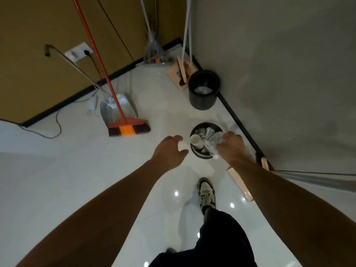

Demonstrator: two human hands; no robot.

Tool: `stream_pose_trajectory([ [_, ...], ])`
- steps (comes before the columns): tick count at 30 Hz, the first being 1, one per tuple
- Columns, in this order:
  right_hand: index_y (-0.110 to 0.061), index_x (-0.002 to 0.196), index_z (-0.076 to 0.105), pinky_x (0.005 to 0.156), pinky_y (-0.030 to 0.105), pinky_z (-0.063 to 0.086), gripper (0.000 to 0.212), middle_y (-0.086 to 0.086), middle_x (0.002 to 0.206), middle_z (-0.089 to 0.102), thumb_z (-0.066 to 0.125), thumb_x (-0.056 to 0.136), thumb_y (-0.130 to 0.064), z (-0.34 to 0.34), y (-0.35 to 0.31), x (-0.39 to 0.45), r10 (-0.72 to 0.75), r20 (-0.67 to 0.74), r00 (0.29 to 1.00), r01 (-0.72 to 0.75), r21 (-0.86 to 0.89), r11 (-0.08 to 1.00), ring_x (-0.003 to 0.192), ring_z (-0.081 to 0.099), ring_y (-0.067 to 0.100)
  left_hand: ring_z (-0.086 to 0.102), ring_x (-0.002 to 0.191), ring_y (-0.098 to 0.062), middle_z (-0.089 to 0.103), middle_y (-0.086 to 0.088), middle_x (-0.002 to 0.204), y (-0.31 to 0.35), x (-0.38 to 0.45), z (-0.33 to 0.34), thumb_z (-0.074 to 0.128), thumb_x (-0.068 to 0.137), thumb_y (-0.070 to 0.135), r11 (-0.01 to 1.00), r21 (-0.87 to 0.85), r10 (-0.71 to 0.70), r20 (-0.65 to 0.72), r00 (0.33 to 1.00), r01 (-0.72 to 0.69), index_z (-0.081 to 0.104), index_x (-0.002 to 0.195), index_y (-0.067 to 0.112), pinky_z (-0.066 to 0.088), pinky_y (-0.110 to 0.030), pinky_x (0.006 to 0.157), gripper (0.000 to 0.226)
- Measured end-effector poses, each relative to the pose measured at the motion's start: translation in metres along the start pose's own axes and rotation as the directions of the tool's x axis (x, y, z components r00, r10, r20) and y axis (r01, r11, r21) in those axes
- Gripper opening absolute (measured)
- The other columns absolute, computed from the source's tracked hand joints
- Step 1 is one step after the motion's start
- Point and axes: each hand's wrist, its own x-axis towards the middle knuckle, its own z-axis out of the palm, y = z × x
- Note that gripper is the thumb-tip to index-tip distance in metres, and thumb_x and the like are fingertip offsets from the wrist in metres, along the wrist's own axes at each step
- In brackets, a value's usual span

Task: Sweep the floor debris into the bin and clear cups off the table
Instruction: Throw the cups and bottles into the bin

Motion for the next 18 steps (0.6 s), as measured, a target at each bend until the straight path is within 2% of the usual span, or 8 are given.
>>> stream_pose_trajectory([
  [5, -0.011, 0.125, 0.060, 0.084, 0.028, 0.043, 0.042, 0.014, 0.123, 0.062, 0.064, 0.083, -0.012, 0.030, 0.002, 0.065, 0.097, 0.035, 0.995, -0.102, 0.181, 0.978, 0.113, 0.059, 0.031, 0.053, 0.123, -0.025, 0.055, -0.009, 0.135, 0.002, 0.063, 0.014, 0.065, 0.093, 0.039, 0.999, -0.018, -0.049, -0.014, 0.999, 0.049, 0.049, 0.141, 0.020, 0.039, -0.029, 0.093, 0.054],
  [8, -0.006, 0.122, 0.063, 0.079, 0.027, 0.044, 0.036, 0.014, 0.118, 0.068, 0.065, 0.086, -0.013, 0.047, 0.005, 0.073, 0.121, 0.056, 0.991, -0.128, 0.156, 0.979, 0.109, 0.064, 0.030, 0.052, 0.124, -0.025, 0.054, -0.007, 0.138, 0.000, 0.080, 0.028, 0.064, 0.093, 0.038, 0.995, -0.027, -0.093, 0.015, 0.996, 0.094, 0.047, 0.143, 0.021, 0.036, -0.028, 0.092, 0.055],
  [11, -0.004, 0.111, 0.065, 0.082, 0.034, 0.052, 0.024, 0.015, 0.108, 0.070, 0.064, 0.090, -0.017, 0.054, 0.014, 0.065, 0.094, 0.074, 0.993, -0.100, 0.084, 0.991, 0.101, 0.066, 0.032, 0.051, 0.124, -0.024, 0.053, -0.006, 0.138, 0.001, 0.084, 0.037, 0.063, 0.094, 0.038, 0.992, -0.045, -0.119, 0.018, 0.993, 0.119, 0.046, 0.143, 0.022, 0.035, -0.027, 0.091, 0.054],
  [18, -0.007, 0.113, 0.065, 0.084, 0.034, 0.053, 0.028, 0.012, 0.107, 0.071, 0.068, 0.086, -0.015, 0.043, 0.016, 0.032, 0.094, 0.092, 0.991, -0.100, 0.067, 0.993, 0.101, 0.067, 0.028, 0.053, 0.118, -0.023, 0.055, -0.007, 0.134, 0.009, 0.076, 0.024, 0.063, 0.093, 0.038, 0.995, -0.048, -0.082, 0.017, 0.997, 0.082, 0.047, 0.142, 0.023, 0.036, -0.025, 0.086, 0.054],
])
